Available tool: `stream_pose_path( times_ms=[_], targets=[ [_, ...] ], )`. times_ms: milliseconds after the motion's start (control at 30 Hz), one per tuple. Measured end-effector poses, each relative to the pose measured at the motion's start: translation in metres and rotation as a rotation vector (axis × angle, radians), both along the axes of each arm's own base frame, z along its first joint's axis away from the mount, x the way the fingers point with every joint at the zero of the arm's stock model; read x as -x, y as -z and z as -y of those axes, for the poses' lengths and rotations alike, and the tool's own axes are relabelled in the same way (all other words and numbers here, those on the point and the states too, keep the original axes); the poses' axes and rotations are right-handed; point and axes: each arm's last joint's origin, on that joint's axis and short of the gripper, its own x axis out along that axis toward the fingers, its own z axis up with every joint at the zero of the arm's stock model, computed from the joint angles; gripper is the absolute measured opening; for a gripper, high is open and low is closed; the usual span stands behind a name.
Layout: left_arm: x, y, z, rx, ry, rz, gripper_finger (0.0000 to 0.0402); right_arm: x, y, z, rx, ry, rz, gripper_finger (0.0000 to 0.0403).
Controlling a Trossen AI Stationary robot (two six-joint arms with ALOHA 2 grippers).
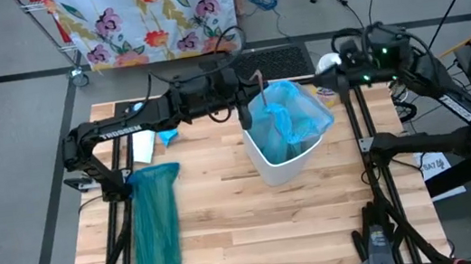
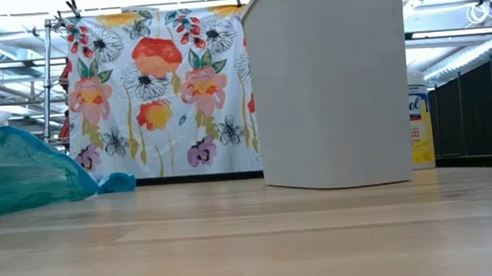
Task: Place trash/remove bag and relplace
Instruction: Close the blue trash bag
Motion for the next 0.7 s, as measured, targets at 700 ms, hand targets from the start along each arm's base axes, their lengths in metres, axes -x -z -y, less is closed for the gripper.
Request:
stream_pose_path(
  times_ms=[700],
  targets=[
    [0.002,0.000,-0.007,0.000,-0.031,0.004,0.0000,0.034,0.039,-0.020,-0.306,0.131,-0.432,0.0000]
  ],
)
